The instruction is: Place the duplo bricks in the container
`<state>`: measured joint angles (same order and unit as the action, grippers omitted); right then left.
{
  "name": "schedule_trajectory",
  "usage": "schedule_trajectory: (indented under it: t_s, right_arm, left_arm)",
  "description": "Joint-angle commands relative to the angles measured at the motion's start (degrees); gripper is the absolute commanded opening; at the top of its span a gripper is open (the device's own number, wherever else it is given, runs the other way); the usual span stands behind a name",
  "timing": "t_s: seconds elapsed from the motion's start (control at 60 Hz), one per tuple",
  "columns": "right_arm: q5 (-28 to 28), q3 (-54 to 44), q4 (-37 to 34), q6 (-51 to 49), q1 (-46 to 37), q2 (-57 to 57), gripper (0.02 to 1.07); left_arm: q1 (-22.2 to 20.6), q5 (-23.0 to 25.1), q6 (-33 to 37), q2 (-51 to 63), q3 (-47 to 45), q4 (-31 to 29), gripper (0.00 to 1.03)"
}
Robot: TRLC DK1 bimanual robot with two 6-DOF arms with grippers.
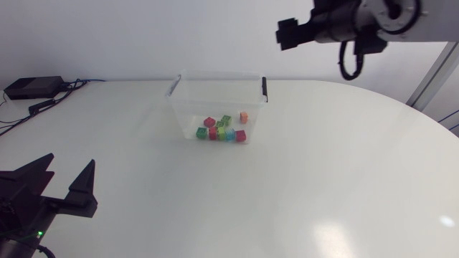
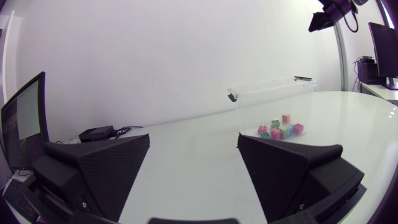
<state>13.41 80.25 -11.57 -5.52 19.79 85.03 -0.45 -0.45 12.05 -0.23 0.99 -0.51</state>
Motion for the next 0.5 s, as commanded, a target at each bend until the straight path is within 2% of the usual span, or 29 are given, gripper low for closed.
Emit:
schedule_trajectory:
  t_s: [0.0,0.167,0.383,0.483]
  right_arm:
    - [0.4,-6.6,0.7,1.4,-1.3,-5.1,1.02]
    - [0.7,-14.8,1.4,1.4,-2.7,-15.2,1.02]
    - [6.0,-21.7,1.2,1.3,-3.0,-25.8,1.02]
    - [6.5,-25.5,1.4,1.3,-3.1,-30.5,1.02]
  left_arm:
    - [-0.3,-0.2,0.4,-0.6,-0.9,0.2,0.99]
    - [-0.3,-0.2,0.4,-0.6,-0.9,0.2,0.99]
    - [-0.3,-0.2,0.4,-0.6,-0.9,0.2,0.99]
    - [-0.3,-0.2,0.4,-0.6,-0.9,0.2,0.99]
